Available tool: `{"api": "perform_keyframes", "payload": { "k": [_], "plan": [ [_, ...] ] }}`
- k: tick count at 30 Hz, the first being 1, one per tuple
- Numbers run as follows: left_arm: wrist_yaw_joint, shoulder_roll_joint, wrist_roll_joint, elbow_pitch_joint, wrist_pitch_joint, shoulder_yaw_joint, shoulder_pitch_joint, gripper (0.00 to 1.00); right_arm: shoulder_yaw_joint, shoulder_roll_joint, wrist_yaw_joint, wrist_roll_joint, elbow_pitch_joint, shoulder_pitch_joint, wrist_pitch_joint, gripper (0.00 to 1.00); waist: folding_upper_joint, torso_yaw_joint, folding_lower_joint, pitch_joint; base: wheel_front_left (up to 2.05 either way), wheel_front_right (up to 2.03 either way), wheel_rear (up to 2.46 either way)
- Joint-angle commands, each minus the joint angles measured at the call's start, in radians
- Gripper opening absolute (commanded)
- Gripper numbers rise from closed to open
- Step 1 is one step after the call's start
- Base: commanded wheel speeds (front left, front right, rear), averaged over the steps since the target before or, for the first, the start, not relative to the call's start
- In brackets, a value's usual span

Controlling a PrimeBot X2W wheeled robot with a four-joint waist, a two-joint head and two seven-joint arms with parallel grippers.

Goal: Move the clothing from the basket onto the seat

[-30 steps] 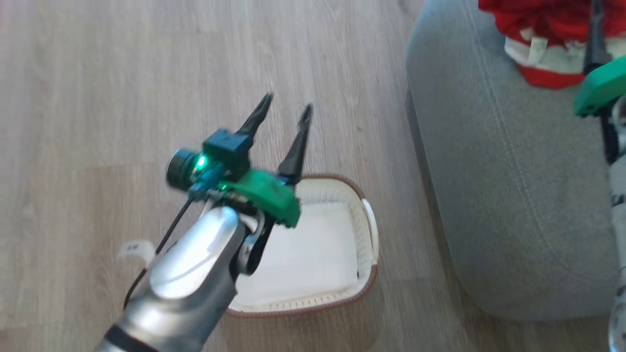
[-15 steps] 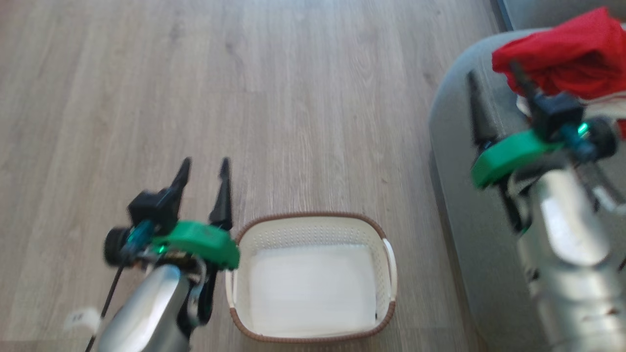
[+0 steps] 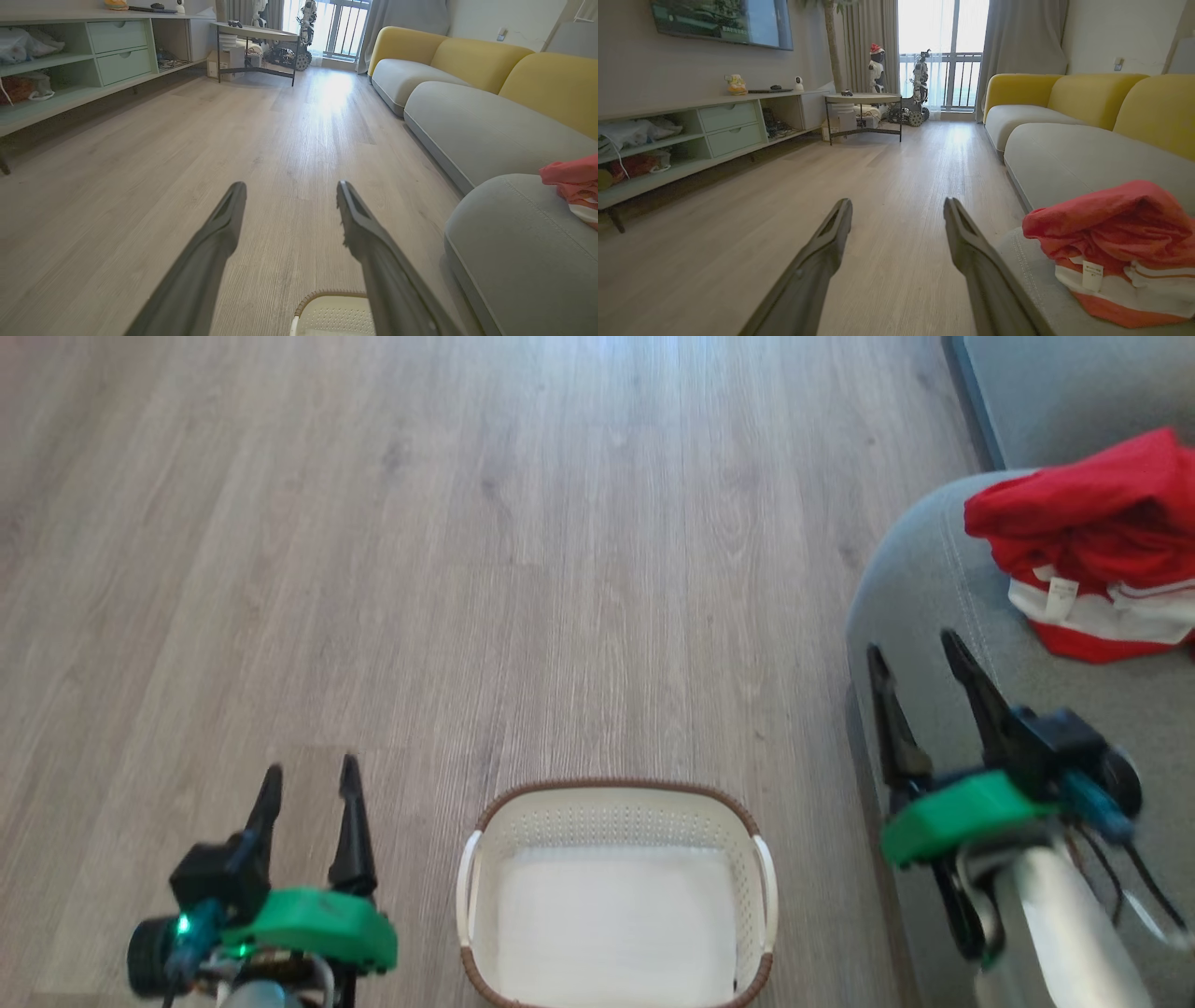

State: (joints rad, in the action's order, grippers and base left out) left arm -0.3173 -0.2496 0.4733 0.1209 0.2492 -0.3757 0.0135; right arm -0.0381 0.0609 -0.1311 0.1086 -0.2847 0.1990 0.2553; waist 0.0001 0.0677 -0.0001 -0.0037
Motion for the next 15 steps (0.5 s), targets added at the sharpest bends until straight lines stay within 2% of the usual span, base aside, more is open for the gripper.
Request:
{"api": "perform_keyframes", "payload": {
  "k": [1, 6, 15],
  "plan": [
    [-0.001, -0.022, -0.013, -0.046, 0.013, 0.051, 0.021, 1.0, -0.01, -0.01, 0.0, 0.024, 0.059, -0.005, 0.006, 1.0, -0.0001, 0.003, 0.0001, -0.007, 0.0, 0.0, 0.0],
    [0.006, -0.017, -0.031, -0.076, 0.013, 0.085, -0.038, 1.0, -0.017, -0.01, 0.0, 0.085, 0.115, -0.099, 0.006, 1.0, -0.0001, -0.001, 0.0001, -0.016, 0.0, 0.0, 0.0],
    [0.022, 0.003, -0.062, -0.088, 0.013, 0.138, -0.116, 1.0, -0.008, -0.011, 0.0, 0.112, 0.139, -0.168, 0.006, 1.0, -0.0001, -0.01, 0.0001, -0.029, 0.0, 0.0, 0.0]
  ]
}}
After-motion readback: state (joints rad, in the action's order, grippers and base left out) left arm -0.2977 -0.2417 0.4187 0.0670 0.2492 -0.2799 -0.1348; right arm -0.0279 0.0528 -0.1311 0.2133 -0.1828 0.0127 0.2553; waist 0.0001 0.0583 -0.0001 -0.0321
